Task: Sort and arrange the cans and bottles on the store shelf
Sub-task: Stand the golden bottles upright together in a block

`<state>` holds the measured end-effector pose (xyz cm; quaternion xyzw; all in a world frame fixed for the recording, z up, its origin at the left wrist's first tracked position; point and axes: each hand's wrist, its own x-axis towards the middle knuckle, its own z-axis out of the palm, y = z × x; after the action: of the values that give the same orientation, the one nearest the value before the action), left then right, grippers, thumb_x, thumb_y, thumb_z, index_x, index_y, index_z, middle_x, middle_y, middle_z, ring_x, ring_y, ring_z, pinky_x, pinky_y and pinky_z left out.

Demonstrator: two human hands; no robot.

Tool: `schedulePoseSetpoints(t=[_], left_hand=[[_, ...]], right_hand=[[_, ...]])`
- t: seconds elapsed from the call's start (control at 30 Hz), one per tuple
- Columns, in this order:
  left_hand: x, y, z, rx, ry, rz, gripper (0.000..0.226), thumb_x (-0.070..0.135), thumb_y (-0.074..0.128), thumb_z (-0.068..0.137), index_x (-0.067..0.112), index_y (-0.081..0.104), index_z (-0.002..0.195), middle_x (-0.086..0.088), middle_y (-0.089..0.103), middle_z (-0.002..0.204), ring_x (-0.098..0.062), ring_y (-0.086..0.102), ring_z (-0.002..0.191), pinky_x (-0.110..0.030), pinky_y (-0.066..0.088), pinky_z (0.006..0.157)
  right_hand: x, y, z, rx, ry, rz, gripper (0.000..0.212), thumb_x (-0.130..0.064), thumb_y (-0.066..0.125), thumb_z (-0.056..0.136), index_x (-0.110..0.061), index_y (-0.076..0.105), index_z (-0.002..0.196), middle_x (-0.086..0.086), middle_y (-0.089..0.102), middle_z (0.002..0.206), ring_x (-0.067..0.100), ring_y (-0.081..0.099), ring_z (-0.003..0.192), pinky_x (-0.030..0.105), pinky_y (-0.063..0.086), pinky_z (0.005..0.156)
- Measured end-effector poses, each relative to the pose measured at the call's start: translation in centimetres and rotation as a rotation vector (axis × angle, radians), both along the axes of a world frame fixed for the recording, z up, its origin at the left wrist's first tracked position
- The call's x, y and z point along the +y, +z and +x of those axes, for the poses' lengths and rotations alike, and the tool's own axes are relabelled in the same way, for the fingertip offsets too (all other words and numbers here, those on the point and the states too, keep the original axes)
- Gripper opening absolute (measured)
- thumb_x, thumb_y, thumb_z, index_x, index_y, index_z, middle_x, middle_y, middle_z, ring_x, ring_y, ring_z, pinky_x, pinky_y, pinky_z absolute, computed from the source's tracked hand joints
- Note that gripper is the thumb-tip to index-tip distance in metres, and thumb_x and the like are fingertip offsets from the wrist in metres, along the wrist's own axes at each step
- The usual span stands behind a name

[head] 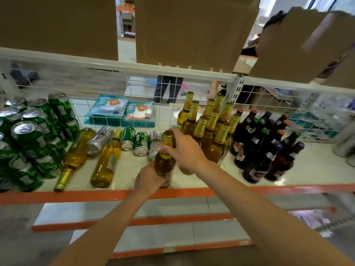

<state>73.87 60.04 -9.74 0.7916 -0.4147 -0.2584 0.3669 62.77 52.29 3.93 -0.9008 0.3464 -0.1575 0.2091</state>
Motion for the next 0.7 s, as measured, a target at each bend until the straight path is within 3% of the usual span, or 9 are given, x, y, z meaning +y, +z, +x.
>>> schedulePoseSetpoints(t=[0.1,0.23,0.33,0.43,0.57,0.7], left_hand=[[-1.5,0.8,-2.4,0.012,-0.049,0.017,0.056,0.04,0.083,0.069,0.027,0.061,0.119,0.005,0.072,0.102,-0.02,0.067,0.097,-0.031,0.053,0.082],[-3.3,1.2,-4.5,0.022,-0.072,0.026,0.066,0.046,0.082,0.069,0.024,0.057,0.126,0.002,0.071,0.113,-0.021,0.065,0.105,-0.031,0.052,0.088],[-4.0,1.1,-5.6,0.028,-0.092,0.023,0.062,0.044,0.08,0.073,0.025,0.056,0.127,0.002,0.07,0.116,-0.02,0.064,0.108,-0.028,0.049,0.087],[-4.1,0.8,-5.7,0.032,-0.096,0.009,0.061,0.041,0.078,0.077,0.026,0.053,0.13,0.003,0.068,0.121,-0.02,0.062,0.111,-0.024,0.043,0.083],[-3.6,0.5,-3.8,0.036,-0.233,0.056,0.06,0.033,0.076,0.081,0.025,0.052,0.135,0.001,0.065,0.127,-0.019,0.061,0.115,-0.027,0.047,0.093],[-3.0,0.5,0.9,0.007,-0.262,0.085,0.036,0.03,0.069,0.082,0.025,0.065,0.118,0.001,0.069,0.118,-0.019,0.063,0.109,-0.036,0.053,0.094]], right_hand=[[-1.3,-0.3,-2.1,-0.03,-0.089,-0.004,0.048,-0.031,0.064,0.094,-0.019,0.04,0.134,0.001,0.069,0.102,0.021,0.069,0.089,0.039,0.057,0.076],[-2.6,-0.6,-3.0,0.018,-0.142,-0.191,0.06,-0.018,0.062,0.094,-0.025,0.03,0.145,0.007,0.057,0.127,0.025,0.067,0.091,0.041,0.059,0.072],[-3.1,-0.9,-3.5,0.053,-0.165,-0.293,0.051,-0.016,0.061,0.094,-0.025,0.043,0.14,0.005,0.046,0.13,0.021,0.062,0.101,0.031,0.058,0.076],[-3.7,-0.9,-3.5,0.108,-0.138,-0.378,0.034,-0.02,0.062,0.094,-0.02,0.059,0.128,0.001,0.048,0.124,0.018,0.055,0.109,0.027,0.055,0.08],[-4.1,0.6,-1.2,0.197,-0.131,-0.533,0.026,-0.028,0.062,0.093,-0.02,0.067,0.118,0.002,0.064,0.112,0.024,0.055,0.11,0.038,0.045,0.094],[-4.1,1.8,3.1,0.124,-0.096,-0.523,0.023,-0.029,0.062,0.094,-0.02,0.069,0.114,0.003,0.066,0.112,0.025,0.056,0.111,0.04,0.045,0.095]])
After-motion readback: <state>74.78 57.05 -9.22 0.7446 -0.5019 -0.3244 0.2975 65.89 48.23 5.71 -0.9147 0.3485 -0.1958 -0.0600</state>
